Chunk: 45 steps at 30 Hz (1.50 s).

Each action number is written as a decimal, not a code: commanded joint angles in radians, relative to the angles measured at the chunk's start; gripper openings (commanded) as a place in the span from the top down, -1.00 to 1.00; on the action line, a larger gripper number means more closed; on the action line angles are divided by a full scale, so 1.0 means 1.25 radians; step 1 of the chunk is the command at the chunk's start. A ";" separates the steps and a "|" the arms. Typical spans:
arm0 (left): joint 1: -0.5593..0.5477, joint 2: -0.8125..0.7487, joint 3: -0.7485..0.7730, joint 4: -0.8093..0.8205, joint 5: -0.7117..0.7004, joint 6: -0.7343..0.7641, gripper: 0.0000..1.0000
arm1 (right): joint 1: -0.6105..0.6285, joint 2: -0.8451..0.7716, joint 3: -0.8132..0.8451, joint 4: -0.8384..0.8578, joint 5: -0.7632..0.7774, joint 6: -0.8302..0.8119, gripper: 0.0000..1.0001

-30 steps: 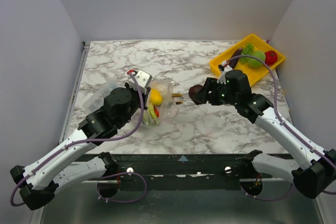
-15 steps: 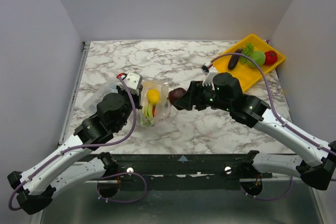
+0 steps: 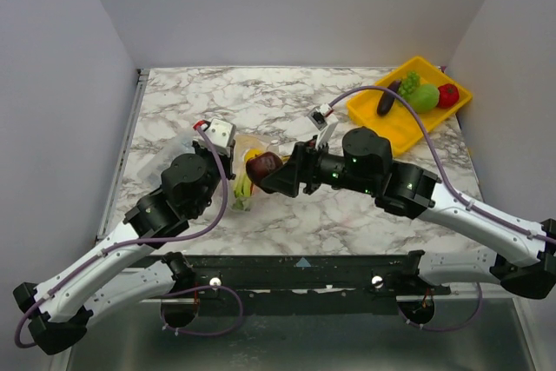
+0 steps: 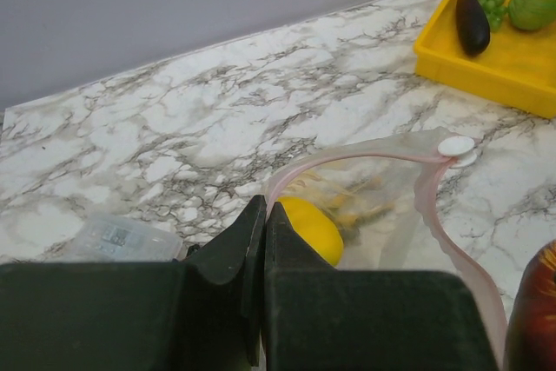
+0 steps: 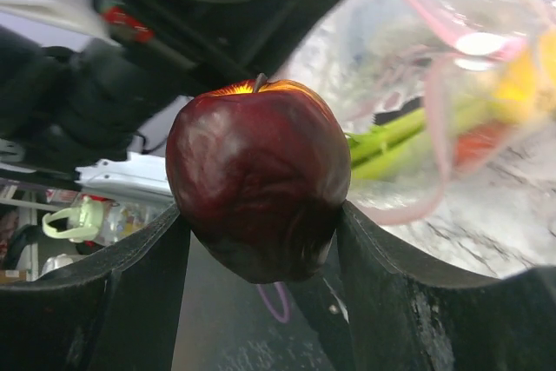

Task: Place the food in the zip-top bag and seal the zipper
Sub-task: Place the fake fruit in the zipper food storage bag.

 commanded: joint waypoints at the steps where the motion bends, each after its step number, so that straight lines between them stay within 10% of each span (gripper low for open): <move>1: 0.004 0.004 0.008 0.029 0.019 0.000 1.00 | 0.034 0.036 0.042 0.034 0.077 -0.004 0.99; 14: 0.003 -0.001 0.011 0.025 0.094 -0.007 1.00 | 0.093 0.185 0.145 -0.111 0.339 0.051 0.92; 30: 0.003 -0.002 0.016 0.017 0.119 -0.016 1.00 | 0.131 0.301 0.244 -0.209 0.444 0.050 -0.46; 45: 0.003 0.003 0.022 0.008 0.137 -0.025 1.00 | 0.132 0.233 0.204 -0.217 0.477 0.030 -0.59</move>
